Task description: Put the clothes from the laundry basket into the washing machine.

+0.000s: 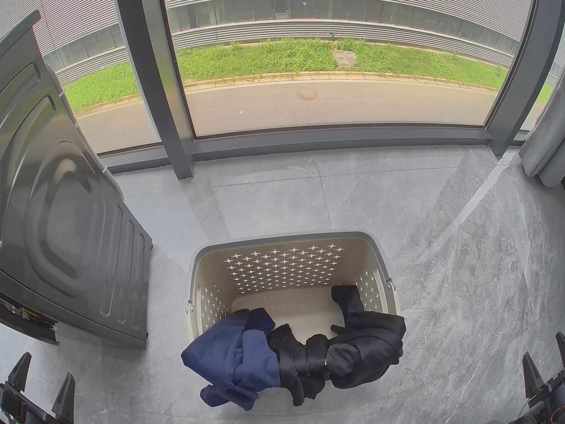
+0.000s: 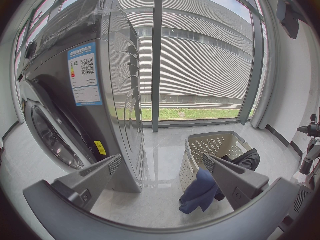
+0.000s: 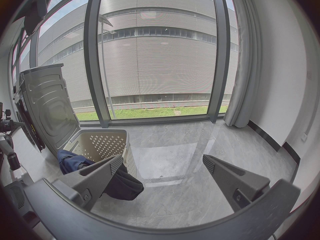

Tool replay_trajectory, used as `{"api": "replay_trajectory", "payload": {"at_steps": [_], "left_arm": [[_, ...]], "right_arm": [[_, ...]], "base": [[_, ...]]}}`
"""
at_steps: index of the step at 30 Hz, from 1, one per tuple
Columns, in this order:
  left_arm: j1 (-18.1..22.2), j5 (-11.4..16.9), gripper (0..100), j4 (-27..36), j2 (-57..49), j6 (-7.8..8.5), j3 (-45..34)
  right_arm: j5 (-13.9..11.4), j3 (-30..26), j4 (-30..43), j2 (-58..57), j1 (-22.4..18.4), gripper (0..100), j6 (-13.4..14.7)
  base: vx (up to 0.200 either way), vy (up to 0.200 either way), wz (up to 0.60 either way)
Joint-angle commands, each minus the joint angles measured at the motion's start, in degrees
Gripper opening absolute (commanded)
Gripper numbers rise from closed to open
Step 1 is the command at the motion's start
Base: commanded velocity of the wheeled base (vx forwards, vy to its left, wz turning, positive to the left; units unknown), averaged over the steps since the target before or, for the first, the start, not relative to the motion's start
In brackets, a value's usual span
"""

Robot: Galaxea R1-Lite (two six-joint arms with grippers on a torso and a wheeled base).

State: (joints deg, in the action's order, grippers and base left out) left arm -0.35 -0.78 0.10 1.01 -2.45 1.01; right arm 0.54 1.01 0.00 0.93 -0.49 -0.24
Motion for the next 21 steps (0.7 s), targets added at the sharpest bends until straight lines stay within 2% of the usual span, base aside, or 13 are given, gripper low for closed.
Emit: {"api": "replay_trajectory", "payload": {"at_steps": [1,4,10,13,19,21], "left_arm": [[0.0,-0.01,100,-0.01,-0.84,-0.1,-1.01],[0.0,-0.1,100,-0.01,-0.84,-0.01,-1.01],[0.0,-0.1,100,-0.01,-0.84,-0.01,-1.01],[0.0,-0.1,100,-0.01,-0.84,-0.1,-1.01],[0.0,-0.01,100,-0.01,-0.84,-0.1,-1.01],[0.0,-0.01,100,-0.01,-0.84,-0.01,-1.01]], "right_arm": [[-0.01,-1.01,0.0,-0.57,-0.04,100,-0.02],[-0.01,-1.01,0.0,-0.57,-0.04,100,-0.02],[-0.01,-1.01,0.0,-0.57,-0.04,100,-0.02],[-0.01,-1.01,0.0,-0.57,-0.04,100,-0.02],[-0.01,-1.01,0.0,-0.57,0.05,100,-0.02],[-0.01,-1.01,0.0,-0.57,0.05,100,-0.02]], "base": [[0.2,0.0,0.0],[0.2,0.0,0.0],[0.0,0.0,0.0],[0.2,0.0,0.0],[0.0,0.0,0.0],[0.2,0.0,0.0]]}}
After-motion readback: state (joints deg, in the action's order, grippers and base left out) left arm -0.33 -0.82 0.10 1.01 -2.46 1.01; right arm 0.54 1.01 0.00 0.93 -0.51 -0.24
